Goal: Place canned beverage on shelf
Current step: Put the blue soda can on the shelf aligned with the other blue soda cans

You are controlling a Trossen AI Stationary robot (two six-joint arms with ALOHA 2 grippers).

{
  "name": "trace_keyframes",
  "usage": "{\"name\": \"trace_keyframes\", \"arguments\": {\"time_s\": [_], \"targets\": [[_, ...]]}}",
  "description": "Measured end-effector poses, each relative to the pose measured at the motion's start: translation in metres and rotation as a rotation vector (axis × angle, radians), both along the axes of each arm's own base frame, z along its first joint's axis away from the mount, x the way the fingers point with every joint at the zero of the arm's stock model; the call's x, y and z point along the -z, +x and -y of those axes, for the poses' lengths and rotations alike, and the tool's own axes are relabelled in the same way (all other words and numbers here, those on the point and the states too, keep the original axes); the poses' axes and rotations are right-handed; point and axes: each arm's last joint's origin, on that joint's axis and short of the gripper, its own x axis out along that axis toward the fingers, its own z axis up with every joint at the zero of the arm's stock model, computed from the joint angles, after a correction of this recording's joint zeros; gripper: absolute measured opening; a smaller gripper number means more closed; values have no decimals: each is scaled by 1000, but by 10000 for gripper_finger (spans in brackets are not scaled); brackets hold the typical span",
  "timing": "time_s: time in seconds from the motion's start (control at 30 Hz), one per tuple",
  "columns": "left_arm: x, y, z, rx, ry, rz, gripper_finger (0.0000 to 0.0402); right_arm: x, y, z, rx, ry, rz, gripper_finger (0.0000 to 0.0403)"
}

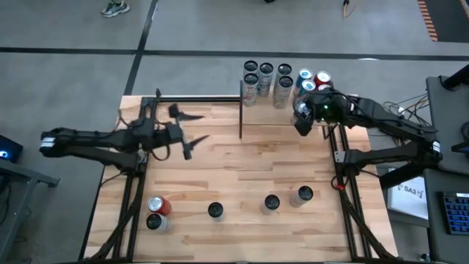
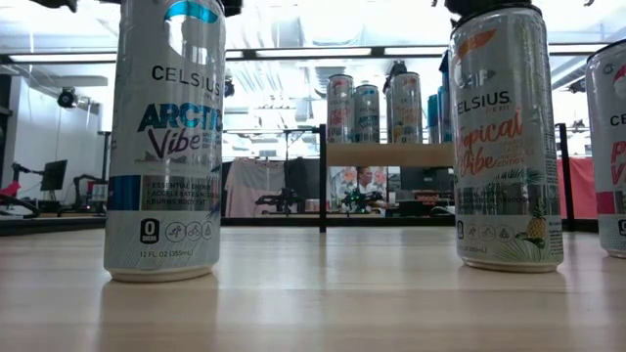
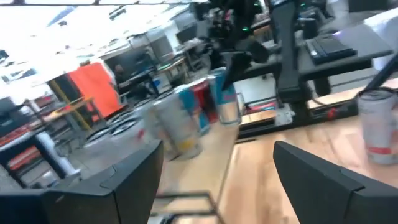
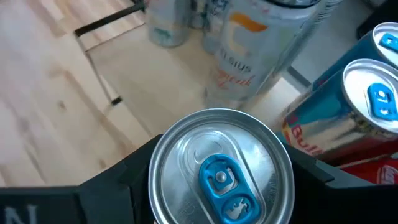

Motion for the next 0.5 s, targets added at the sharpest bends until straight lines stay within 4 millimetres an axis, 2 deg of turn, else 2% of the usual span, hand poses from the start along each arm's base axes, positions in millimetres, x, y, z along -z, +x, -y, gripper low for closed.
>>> {"name": "trace_keyframes", "arguments": {"time_s": [0.23,0.33,0.5], "targets": [[-10,-38,-7,-47,72,82,288,12,2,22,119,25,-18,221],[-9,-47,-7,-59,93,100,288,13,3,29,170,46,-11,221],[5,-54,-7,-60,114,81,288,15,8,39,215,59,-6,221]]}}
